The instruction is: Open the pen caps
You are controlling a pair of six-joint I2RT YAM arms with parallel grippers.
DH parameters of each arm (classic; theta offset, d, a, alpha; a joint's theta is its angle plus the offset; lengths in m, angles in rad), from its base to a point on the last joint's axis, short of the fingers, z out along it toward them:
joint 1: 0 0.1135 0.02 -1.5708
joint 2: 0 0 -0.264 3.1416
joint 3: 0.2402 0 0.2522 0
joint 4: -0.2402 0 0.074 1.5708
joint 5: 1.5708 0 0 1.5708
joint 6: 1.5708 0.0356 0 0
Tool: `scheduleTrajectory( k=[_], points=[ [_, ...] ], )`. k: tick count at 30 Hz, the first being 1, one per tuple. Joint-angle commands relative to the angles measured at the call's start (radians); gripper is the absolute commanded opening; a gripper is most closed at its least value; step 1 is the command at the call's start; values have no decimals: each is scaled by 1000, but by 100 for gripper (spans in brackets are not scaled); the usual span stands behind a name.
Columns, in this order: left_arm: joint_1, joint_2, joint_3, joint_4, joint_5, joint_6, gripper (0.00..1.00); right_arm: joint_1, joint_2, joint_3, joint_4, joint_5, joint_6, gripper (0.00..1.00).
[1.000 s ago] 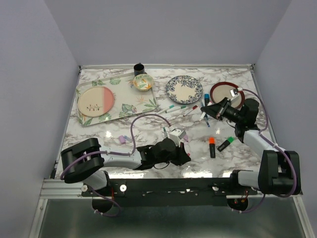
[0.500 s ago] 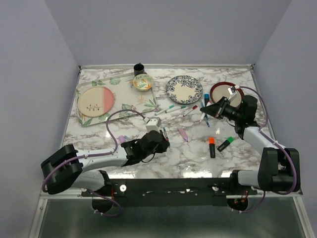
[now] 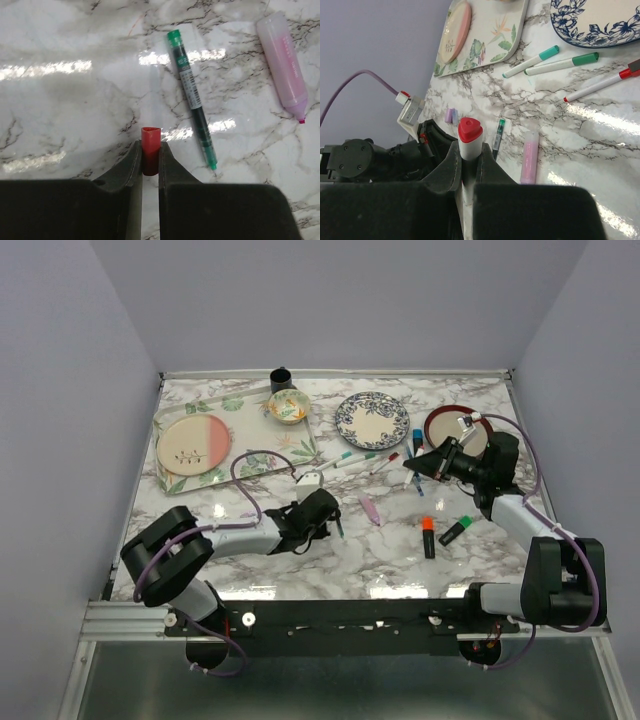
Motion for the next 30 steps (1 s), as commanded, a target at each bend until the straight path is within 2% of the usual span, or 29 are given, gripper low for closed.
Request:
scheduleTrajectory(
  k=[1, 13, 26, 30],
  points=[
    [3, 115, 96, -13, 5, 47, 0, 5, 0, 31, -18, -26, -21, 1],
    [5, 253, 222, -2, 77, 58, 0, 5, -6, 34, -20, -35, -14, 1],
    [6, 290, 290, 10, 122, 76, 0, 5, -8, 34, -18, -38, -17, 0],
    [12, 263, 273, 9, 93, 81, 0, 10, -3, 28, -23, -36, -41, 1]
  ],
)
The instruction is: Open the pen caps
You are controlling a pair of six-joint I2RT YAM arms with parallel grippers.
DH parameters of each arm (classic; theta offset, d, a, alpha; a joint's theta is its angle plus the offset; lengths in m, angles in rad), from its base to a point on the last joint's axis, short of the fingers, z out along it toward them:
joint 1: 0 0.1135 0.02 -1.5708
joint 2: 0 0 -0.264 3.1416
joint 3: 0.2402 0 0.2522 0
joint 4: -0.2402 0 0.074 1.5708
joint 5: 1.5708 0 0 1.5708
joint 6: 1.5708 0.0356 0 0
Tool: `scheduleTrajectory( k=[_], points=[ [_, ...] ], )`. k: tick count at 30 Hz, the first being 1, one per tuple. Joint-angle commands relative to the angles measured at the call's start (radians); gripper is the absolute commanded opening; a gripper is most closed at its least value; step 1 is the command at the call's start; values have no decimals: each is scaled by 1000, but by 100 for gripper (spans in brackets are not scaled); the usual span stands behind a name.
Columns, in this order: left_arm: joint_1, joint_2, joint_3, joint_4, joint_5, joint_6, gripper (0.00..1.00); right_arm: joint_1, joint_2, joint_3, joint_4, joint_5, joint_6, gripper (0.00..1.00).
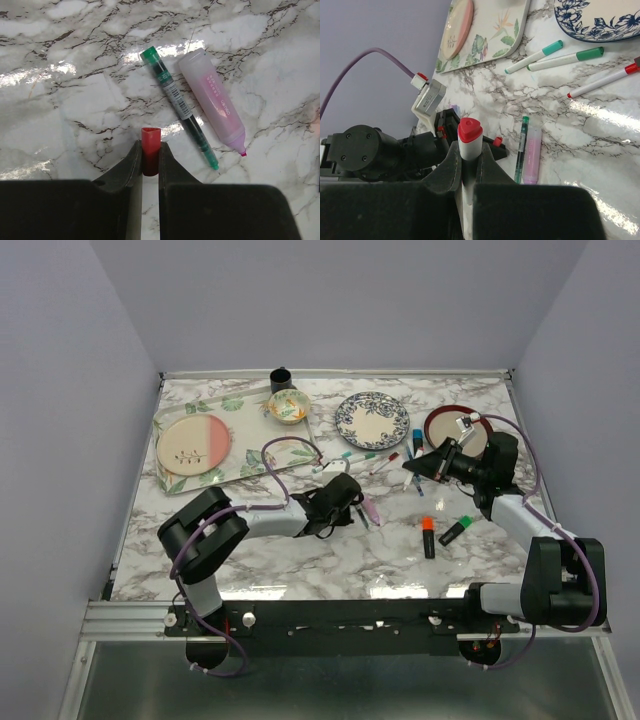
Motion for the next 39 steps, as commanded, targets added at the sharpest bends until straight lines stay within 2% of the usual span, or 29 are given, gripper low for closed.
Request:
scheduleTrajectory(
  k=[1, 6, 14, 19, 22, 27, 31, 36, 39],
  points=[
    [14, -39, -24, -19, -7, 15, 0, 19, 3, 31, -17, -12, -54, 1],
    [44, -194, -118, -59, -53, 15, 0, 119, 44, 132, -233, 54, -249, 1],
    [75, -563, -346, -274, -180, -63, 0, 378, 150, 315, -581, 297, -558, 1],
    [87, -781, -441, -447, -250, -195, 0, 556, 231, 373, -658, 464, -637, 1],
    [95, -875, -478, -510, -285, -256, 0, 610, 280, 388, -670, 524, -642, 1],
    [106, -944, -518, -581, -339, -336, 0, 668, 342, 408, -690, 588, -642, 1],
    [122, -955, -552, -572, -359, -373, 5, 706, 380, 428, -698, 653, -642, 10],
    [156, -916, -566, -569, -385, -405, 7, 713, 420, 447, -713, 706, -643, 16],
    [176, -909, -570, -578, -405, -433, 13, 714, 422, 451, -715, 732, -643, 20]
  ],
)
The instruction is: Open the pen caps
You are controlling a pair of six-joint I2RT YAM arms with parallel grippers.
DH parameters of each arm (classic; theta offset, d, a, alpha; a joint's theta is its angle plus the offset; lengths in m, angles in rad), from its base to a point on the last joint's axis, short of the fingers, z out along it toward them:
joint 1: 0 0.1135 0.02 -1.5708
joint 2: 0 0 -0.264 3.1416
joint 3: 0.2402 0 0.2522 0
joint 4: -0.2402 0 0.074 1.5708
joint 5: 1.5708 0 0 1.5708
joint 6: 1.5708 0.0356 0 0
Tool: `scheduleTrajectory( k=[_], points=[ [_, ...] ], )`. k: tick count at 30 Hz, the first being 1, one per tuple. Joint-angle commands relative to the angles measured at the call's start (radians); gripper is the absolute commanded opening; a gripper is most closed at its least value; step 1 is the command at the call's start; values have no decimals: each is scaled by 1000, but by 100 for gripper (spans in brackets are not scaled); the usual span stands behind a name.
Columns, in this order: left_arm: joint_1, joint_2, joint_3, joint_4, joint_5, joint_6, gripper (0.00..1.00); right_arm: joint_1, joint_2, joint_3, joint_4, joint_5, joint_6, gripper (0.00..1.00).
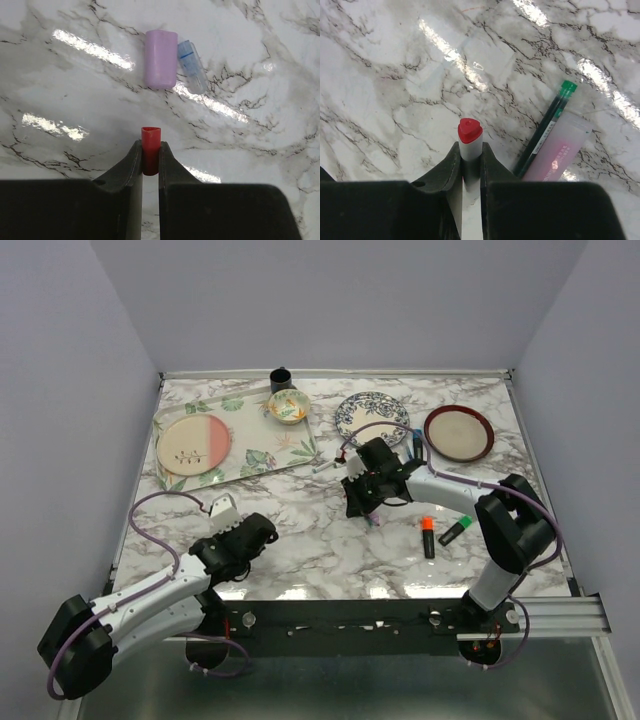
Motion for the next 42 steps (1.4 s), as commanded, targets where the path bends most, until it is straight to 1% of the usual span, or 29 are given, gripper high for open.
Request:
scheduleTrajectory(
  k=[1, 3, 5, 6, 8, 10, 12, 13, 15, 24, 28, 29, 31, 32, 34, 35, 37, 38, 39, 40, 41, 42],
  points=[
    [31, 10, -14, -20, -97, -76, 16, 8, 16, 31, -28, 92, -12, 21],
    [42, 10, -18, -17, -101, -79, 22, 8, 18, 36, -31, 109, -14, 24],
    [56, 14, -21, -5, -97, -70, 23, 8, 15, 40, -34, 123, -12, 27],
    [59, 18, -20, -2, -95, -69, 23, 8, 16, 48, -40, 124, -43, 29],
    [66, 22, -21, 6, -92, -63, 24, 8, 10, 53, -44, 135, -46, 31],
    [73, 25, -18, 6, -91, -61, 29, 8, 1, 53, -41, 141, -51, 34],
    [82, 28, -17, 10, -88, -56, 29, 7, -10, 56, -43, 149, -55, 36],
    [83, 30, -17, 13, -85, -55, 34, 8, -11, 59, -44, 150, -60, 37],
    [94, 34, -15, 16, -83, -47, 37, 8, -27, 60, -43, 166, -71, 38],
    [125, 54, -9, 47, -54, -12, 38, -4, -128, 70, -54, 121, -129, 39],
    [126, 18, 11, 41, -31, 14, 42, -47, -168, 103, -107, 31, -201, 43],
    [126, -14, 20, 42, -23, 31, 47, -79, -192, 100, -110, -7, -204, 43],
    [126, -51, 31, 44, 7, 51, 54, -122, -212, 97, -120, -58, -218, 43],
    [128, -85, 46, 44, 15, 65, 60, -166, -223, 99, -129, -111, -229, 44],
    [129, -116, 66, 42, 52, 92, 67, -215, -231, 102, -167, -173, -273, 46],
    [128, -142, 84, 41, 63, 103, 72, -261, -232, 106, -179, -231, -290, 47],
    [128, -163, 107, 50, 90, 149, 79, -298, -238, 108, -218, -265, -342, 53],
    [128, -185, 129, 61, 130, 175, 83, -321, -238, 120, -235, -265, -365, 55],
    [129, -194, 138, 75, 151, 195, 86, -329, -238, 125, -253, -249, -388, 57],
    [129, -203, 150, 111, 179, 247, 88, -338, -240, 125, -258, -235, -397, 58],
    [128, -214, 179, 124, 219, 269, 93, -358, -240, 126, -261, -201, -405, 58],
    [129, -214, 201, 131, 239, 290, 95, -366, -240, 126, -267, -178, -423, 58]
  ],
)
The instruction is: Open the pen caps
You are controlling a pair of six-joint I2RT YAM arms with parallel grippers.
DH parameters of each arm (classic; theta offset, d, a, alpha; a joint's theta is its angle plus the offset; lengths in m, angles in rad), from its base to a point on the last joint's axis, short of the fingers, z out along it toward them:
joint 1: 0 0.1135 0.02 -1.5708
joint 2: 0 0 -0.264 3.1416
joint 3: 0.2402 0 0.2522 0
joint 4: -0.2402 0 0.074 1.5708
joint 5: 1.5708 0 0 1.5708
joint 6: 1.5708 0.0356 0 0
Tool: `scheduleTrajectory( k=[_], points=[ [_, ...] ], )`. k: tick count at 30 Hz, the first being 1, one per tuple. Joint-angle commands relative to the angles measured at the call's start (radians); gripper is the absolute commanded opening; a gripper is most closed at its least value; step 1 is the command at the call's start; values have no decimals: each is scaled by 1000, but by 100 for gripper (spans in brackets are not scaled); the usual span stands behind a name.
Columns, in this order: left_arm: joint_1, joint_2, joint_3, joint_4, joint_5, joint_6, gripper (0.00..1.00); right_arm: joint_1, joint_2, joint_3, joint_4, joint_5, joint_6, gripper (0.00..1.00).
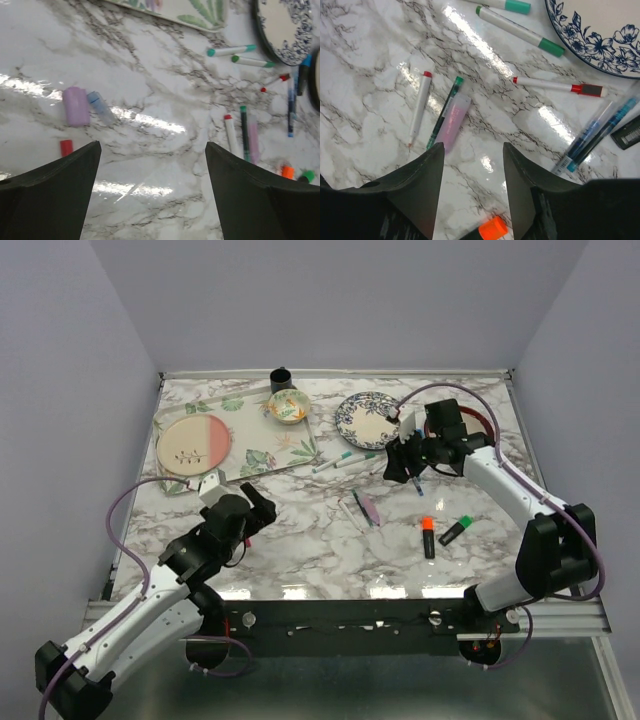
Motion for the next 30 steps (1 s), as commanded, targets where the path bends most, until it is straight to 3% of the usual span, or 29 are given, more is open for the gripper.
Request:
scheduleTrajectory(
  k=[1, 4, 8, 11, 14, 17, 20, 24, 29, 30],
  points=[
    [6, -28, 109, 81, 149, 202, 95, -44, -15, 28, -93, 9, -116, 59],
    [6, 28, 253, 24, 177, 295, 99, -80, 11, 28, -99, 94, -145, 58],
    [6, 149, 454, -53, 211, 536, 99, -114, 66, 37, -117, 216, -156, 57],
    [6, 207, 482, -93, 226, 642, 99, -120, 97, 34, -121, 284, -151, 54],
    [6, 210, 406, -64, 194, 708, 99, -137, 114, 34, -142, 313, -157, 53],
    [6, 186, 312, 5, 192, 722, 99, -146, 98, -13, -174, 299, -180, 53],
    [12, 183, 321, -4, 189, 730, 99, -148, 40, -87, -222, 192, -269, 54],
    [35, 170, 309, 6, 214, 739, 99, -148, -53, -187, -298, 17, -470, 56],
    [55, 154, 307, 12, 234, 745, 99, -146, -203, -267, -314, -32, -685, 57],
    [61, 150, 306, 14, 234, 747, 99, -148, -239, -282, -308, -64, -788, 60]
  ],
)
